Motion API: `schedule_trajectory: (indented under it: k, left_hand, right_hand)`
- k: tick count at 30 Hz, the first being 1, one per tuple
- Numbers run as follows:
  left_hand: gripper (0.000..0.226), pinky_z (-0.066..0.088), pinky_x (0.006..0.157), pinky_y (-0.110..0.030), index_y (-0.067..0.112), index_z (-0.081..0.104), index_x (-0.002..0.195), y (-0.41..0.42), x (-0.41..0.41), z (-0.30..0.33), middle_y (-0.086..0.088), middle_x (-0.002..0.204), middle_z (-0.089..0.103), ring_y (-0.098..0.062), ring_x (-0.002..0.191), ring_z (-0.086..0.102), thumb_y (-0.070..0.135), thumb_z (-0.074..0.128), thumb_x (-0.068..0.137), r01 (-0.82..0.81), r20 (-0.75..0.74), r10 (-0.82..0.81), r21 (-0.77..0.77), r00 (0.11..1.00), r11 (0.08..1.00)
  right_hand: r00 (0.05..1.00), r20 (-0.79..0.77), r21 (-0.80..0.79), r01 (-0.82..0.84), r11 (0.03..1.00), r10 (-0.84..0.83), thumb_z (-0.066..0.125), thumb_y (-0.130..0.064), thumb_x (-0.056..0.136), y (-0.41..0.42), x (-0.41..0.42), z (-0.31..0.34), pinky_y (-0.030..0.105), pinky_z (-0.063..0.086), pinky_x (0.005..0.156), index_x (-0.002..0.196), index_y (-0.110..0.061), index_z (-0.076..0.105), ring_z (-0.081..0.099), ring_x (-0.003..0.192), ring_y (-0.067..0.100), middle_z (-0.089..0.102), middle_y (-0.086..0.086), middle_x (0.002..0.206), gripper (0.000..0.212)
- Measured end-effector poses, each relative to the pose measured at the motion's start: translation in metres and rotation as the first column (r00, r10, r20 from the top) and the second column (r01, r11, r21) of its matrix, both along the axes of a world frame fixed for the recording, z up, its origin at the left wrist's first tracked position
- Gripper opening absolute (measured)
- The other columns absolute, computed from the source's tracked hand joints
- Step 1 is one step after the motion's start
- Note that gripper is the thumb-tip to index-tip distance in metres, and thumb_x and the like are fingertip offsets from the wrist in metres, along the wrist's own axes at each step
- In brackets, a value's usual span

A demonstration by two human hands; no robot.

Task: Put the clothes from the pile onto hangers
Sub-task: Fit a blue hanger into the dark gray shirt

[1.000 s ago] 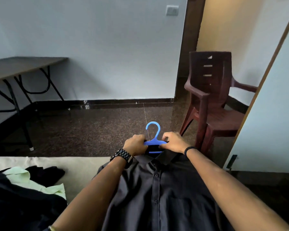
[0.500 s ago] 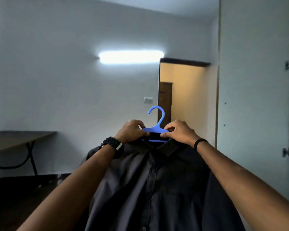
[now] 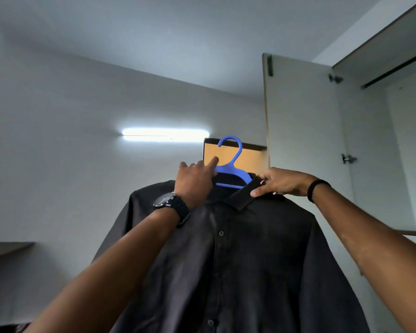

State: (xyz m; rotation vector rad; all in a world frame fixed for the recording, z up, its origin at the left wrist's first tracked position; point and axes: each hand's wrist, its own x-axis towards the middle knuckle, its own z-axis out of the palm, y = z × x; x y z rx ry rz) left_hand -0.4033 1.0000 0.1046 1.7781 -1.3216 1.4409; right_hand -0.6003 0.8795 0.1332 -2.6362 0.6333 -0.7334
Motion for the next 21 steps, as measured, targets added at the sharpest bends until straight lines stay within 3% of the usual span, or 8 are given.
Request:
schedule_trajectory:
  k: [2,3,6,9,11,15,19,21]
  left_hand:
    - [0.03,0.036,0.073,-0.035,0.015,0.034,0.129,-0.008,-0.009,0.002,-0.009,0.104,0.061,-0.032,0.09,0.062,0.018,0.034,0.098,-0.086,0.09,0.083,0.031,0.993,0.996]
    - [0.031,0.038,0.07,-0.036,0.013,0.034,0.128,-0.011,-0.012,0.004,-0.01,0.107,0.059,-0.033,0.092,0.062,0.014,0.035,0.097,-0.073,0.053,0.07,0.039,0.996,0.997]
    - [0.027,0.041,0.066,-0.04,0.007,0.037,0.123,-0.017,-0.018,0.017,-0.014,0.112,0.052,-0.038,0.093,0.059,0.012,0.039,0.096,0.06,-0.115,-0.057,0.018,0.992,0.998]
    - [0.027,0.041,0.064,-0.039,0.009,0.036,0.122,-0.019,-0.016,0.026,-0.014,0.108,0.055,-0.037,0.088,0.059,0.012,0.042,0.096,0.076,-0.122,-0.074,0.006,0.99,0.997]
    - [0.028,0.04,0.063,-0.037,0.01,0.036,0.122,-0.019,-0.013,0.029,-0.014,0.107,0.056,-0.036,0.089,0.06,0.016,0.042,0.096,0.057,-0.126,-0.056,0.006,0.99,0.998]
    - [0.029,0.038,0.063,-0.035,0.011,0.035,0.125,-0.022,-0.02,0.034,-0.014,0.108,0.058,-0.036,0.089,0.06,0.019,0.04,0.097,0.027,-0.133,-0.025,0.012,0.991,1.0]
    - [0.028,0.039,0.066,-0.039,0.009,0.037,0.123,-0.027,-0.023,0.032,-0.018,0.113,0.05,-0.04,0.092,0.057,0.016,0.042,0.097,0.137,-0.288,-0.149,-0.063,0.946,0.989]
    - [0.027,0.041,0.072,-0.043,0.008,0.041,0.121,-0.029,-0.022,0.03,-0.019,0.121,0.041,-0.041,0.099,0.05,0.019,0.045,0.097,0.199,-0.395,-0.243,-0.149,0.886,0.969]
  right_hand:
    - [0.996,0.041,-0.165,0.081,0.983,-0.075,0.075,-0.038,0.078,0.007,-0.005,0.004,0.027,0.05,0.069,0.095,-0.018,0.069,0.065,0.087,0.018,0.068,-0.002,0.088,0.027]
    - [0.988,0.113,-0.251,0.127,0.96,-0.101,0.076,-0.042,0.076,0.012,-0.007,0.004,0.026,0.045,0.065,0.084,-0.021,0.067,0.061,0.08,0.016,0.064,-0.005,0.079,0.024]
    - [0.945,0.293,-0.47,0.276,0.839,-0.147,0.072,-0.051,0.075,0.021,-0.01,0.003,0.032,0.045,0.077,0.077,-0.023,0.057,0.053,0.087,0.018,0.057,-0.003,0.083,0.032]
    - [0.991,0.069,-0.341,0.134,0.931,-0.118,0.073,-0.039,0.08,0.019,-0.032,0.013,0.039,0.046,0.098,0.1,-0.019,0.066,0.061,0.106,0.02,0.067,0.001,0.109,0.03]
    - [0.996,-0.027,-0.24,0.076,0.968,-0.085,0.073,-0.032,0.082,0.017,-0.052,0.019,0.039,0.049,0.096,0.1,-0.017,0.07,0.066,0.1,0.021,0.071,0.001,0.104,0.023]
    - [0.997,0.022,-0.184,0.079,0.98,-0.076,0.072,-0.028,0.082,0.01,-0.067,0.022,0.028,0.05,0.084,0.089,-0.025,0.072,0.067,0.092,0.016,0.072,-0.003,0.096,0.007]
    - [0.993,-0.097,0.024,0.076,0.997,-0.073,0.074,-0.019,0.081,0.001,-0.081,0.015,0.029,0.054,0.084,0.104,-0.012,0.067,0.068,0.095,0.02,0.071,0.005,0.105,0.025]
    - [1.0,-0.003,0.162,-0.014,0.987,0.015,0.068,-0.014,0.085,-0.003,-0.089,0.007,0.025,0.055,0.079,0.109,-0.008,0.065,0.069,0.095,0.019,0.071,0.007,0.107,0.025]
